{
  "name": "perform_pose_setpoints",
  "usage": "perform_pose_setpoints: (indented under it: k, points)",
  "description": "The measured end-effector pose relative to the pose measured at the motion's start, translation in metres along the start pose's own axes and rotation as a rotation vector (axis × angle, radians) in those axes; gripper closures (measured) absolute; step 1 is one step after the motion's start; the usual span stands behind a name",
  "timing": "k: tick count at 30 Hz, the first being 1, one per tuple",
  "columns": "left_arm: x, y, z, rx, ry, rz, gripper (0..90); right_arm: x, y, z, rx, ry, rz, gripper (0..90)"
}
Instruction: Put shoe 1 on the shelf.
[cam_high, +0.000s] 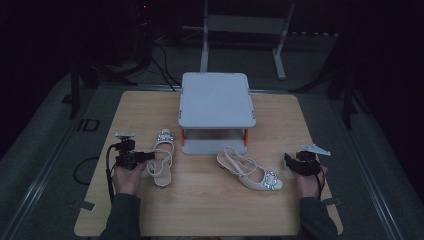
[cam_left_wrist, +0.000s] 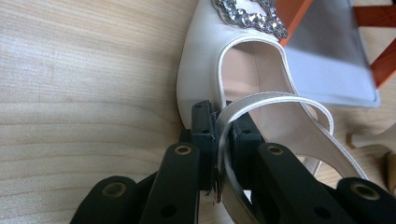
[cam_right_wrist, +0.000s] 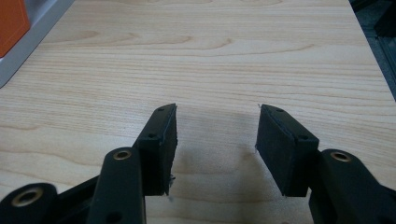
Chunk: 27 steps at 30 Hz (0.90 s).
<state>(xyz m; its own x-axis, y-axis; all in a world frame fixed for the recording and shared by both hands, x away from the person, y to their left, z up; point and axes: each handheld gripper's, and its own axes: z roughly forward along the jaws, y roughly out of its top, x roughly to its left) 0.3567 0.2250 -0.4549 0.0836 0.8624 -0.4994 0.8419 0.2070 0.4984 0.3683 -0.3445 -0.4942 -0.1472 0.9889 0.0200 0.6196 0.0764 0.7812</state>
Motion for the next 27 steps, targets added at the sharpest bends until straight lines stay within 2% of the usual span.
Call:
perform_pose_setpoints:
  k: [27]
  points:
    - [-0.019, 0.04, -0.043, -0.11, -0.055, 0.014, 83.6, 0.0, 0.0, 0.001, 0.005, -0.002, 0.005, 47.9]
